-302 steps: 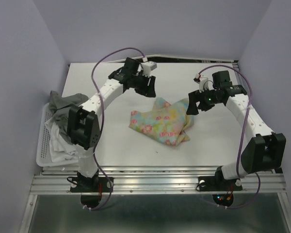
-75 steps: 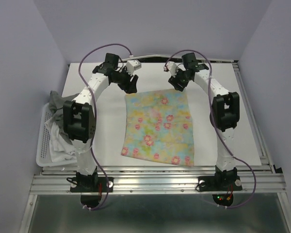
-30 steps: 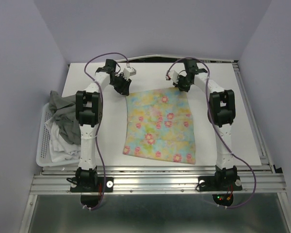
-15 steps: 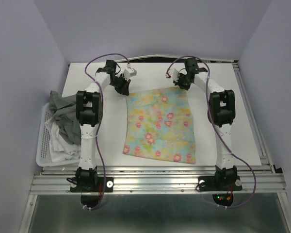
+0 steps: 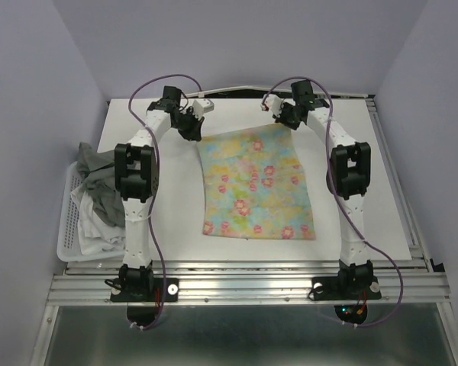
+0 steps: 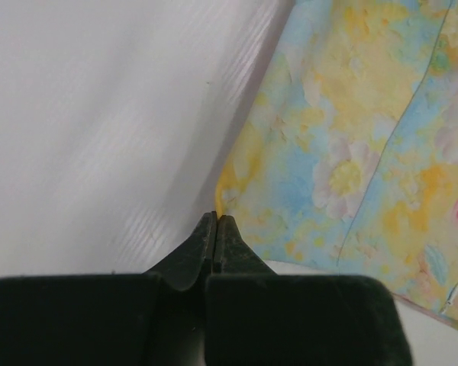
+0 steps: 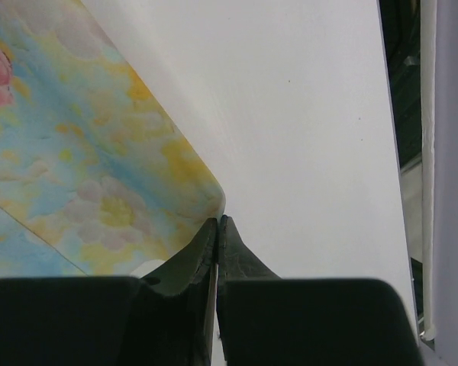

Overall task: Fold and stack the skirts
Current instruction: Fold the skirt

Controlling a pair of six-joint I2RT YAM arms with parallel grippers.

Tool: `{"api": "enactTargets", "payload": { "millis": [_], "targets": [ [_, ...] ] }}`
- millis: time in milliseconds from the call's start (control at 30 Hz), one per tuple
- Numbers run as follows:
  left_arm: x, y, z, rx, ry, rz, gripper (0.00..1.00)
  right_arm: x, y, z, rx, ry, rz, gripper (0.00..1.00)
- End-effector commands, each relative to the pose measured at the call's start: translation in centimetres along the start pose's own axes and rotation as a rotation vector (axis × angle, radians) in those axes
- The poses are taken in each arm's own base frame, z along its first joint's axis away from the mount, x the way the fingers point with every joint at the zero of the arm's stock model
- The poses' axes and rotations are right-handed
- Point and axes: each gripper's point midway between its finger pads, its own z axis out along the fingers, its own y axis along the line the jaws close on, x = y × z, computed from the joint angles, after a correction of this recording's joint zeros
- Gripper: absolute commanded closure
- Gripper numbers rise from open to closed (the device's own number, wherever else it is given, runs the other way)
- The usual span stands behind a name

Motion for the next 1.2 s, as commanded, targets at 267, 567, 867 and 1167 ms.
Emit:
{"api": "enactTargets", "payload": {
  "millis": [267, 567, 867, 1167],
  "targets": [
    [-3.8, -2.9, -9.1, -0.121, -0.100, 0.155, 1.00, -3.5, -0.7, -8.9, 0.040, -0.063, -0.005, 0.99],
    [-1.7, -8.6, -13.2, -0.102, -0.093, 0.203, 1.00, -2.7, 4.6, -15.7, -0.049, -0.044, -0.017, 0.99],
    [0.9, -16.7, -16.2, -0.059, -0.108, 0.249, 1.00, -2.1, 10.7, -21.8, -0.119, -0.057, 0.037, 0.99],
    [9.0, -24.6, -14.6, 0.014, 0.013, 0.299, 1.00, 1.7, 20.4, -23.9, -0.255, -0.022, 0.098, 0.99]
  ]
}}
